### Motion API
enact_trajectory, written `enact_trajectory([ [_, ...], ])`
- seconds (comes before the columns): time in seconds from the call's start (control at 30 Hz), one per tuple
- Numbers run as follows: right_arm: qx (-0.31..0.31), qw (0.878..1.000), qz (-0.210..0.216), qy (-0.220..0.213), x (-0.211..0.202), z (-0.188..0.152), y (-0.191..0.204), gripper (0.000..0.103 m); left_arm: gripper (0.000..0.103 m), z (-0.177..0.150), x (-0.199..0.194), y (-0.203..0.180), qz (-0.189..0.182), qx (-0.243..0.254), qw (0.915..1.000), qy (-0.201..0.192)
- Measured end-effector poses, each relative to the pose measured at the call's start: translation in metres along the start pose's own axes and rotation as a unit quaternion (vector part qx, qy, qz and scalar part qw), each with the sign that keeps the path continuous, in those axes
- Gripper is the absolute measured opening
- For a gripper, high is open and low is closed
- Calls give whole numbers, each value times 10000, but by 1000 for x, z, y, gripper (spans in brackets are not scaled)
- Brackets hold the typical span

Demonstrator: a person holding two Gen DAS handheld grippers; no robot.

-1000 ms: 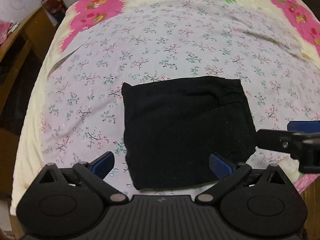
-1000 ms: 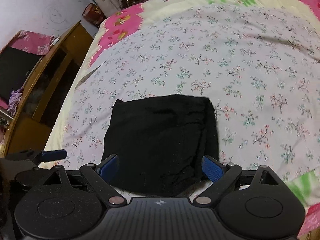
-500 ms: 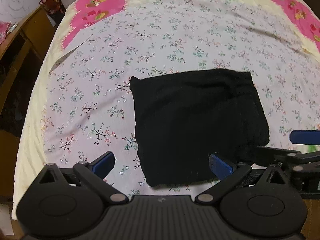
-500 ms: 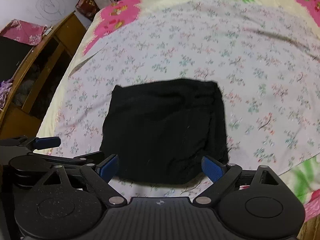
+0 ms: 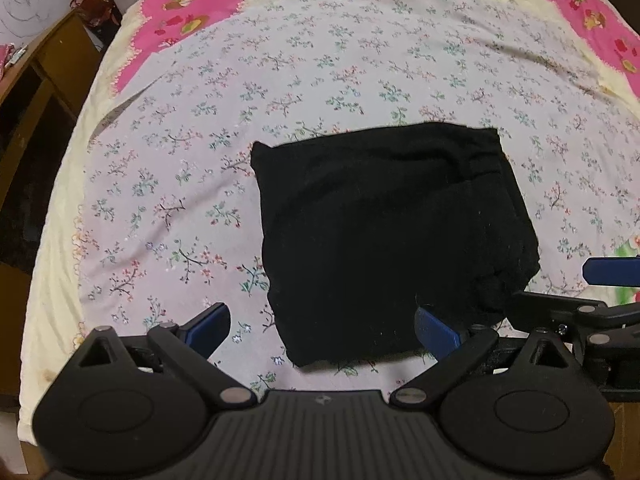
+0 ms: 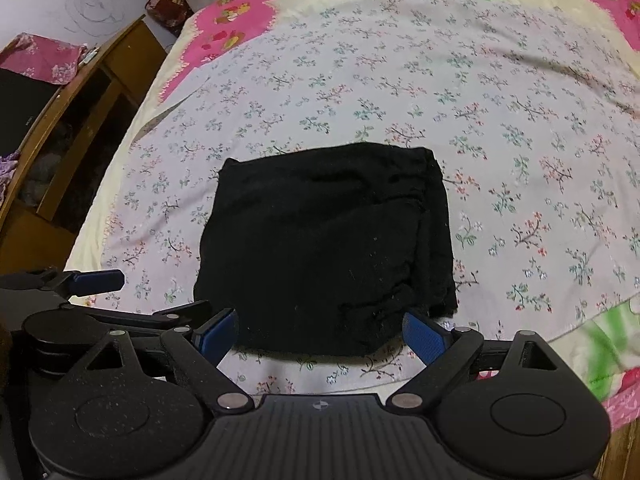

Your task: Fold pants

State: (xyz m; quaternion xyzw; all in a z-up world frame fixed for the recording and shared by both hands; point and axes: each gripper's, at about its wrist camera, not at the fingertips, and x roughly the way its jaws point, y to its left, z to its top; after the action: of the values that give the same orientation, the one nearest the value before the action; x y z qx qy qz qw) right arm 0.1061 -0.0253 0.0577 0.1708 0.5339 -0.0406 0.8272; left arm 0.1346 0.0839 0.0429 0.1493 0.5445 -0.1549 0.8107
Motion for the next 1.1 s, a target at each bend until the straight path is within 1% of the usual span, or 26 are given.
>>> enact_trajectory([
  [0.2,120,9999,-19,114,7,-10,3,79,103,-11,8,-1,-35,120,9998,156],
  [0.3,167,9997,-48,171,8,-15,5,79,103,-14,11,1,-115,148,9996,228],
  [0.57,219,9996,-102,113,4,-15,8,79,103,-14,7,2,-164,187,9996,135],
  [0.87,310,9994,-105,133,4,-20,8,79,103,-17,7,2,-216,241,9993,178],
  [1.1,371,9992,-140,40,-1,-16,6,79,103,-8,7,-5,-212,320,9992,69],
])
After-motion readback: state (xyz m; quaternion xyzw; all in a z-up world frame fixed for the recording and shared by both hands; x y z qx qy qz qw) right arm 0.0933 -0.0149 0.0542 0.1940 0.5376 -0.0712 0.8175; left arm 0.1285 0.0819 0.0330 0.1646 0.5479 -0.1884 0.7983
